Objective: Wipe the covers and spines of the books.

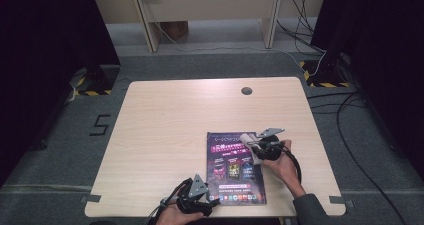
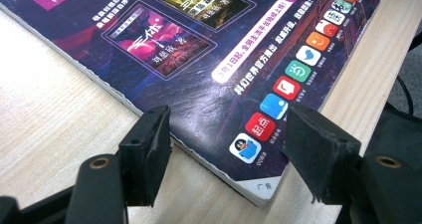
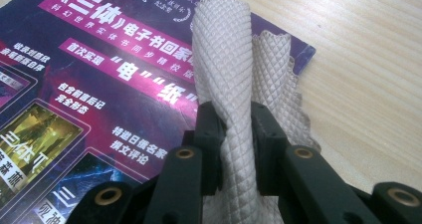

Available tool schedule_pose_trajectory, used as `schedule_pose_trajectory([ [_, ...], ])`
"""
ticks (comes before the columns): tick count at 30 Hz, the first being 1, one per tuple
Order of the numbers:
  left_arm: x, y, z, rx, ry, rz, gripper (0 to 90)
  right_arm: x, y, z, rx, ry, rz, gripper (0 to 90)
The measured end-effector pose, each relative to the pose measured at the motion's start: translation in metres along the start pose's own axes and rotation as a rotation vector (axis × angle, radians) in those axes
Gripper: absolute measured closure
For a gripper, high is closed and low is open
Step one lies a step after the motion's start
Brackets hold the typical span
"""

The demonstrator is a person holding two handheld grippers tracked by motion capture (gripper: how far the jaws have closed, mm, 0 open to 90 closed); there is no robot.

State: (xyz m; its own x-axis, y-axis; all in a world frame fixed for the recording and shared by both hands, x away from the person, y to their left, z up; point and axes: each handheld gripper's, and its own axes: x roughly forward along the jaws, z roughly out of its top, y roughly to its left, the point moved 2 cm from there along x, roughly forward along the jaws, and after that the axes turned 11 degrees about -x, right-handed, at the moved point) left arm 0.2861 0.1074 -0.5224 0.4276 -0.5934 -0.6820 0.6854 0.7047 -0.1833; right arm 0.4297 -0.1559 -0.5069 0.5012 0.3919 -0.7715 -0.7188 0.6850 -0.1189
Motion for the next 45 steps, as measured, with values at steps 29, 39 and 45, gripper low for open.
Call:
schedule_pose_trajectory([
  [29,0.009,0.000,0.009,0.007,-0.005,0.027,34.5,0.008,0.021,0.013,-0.074,0.001,0.011,77.5],
  [39,0.011,0.002,0.011,0.008,-0.008,0.028,34.7,0.006,-0.003,0.007,-0.015,0.006,-0.039,76.4],
  [45,0.011,0.002,0.010,0.009,-0.014,0.026,34.7,0.005,0.004,0.007,-0.034,0.016,-0.036,76.6],
])
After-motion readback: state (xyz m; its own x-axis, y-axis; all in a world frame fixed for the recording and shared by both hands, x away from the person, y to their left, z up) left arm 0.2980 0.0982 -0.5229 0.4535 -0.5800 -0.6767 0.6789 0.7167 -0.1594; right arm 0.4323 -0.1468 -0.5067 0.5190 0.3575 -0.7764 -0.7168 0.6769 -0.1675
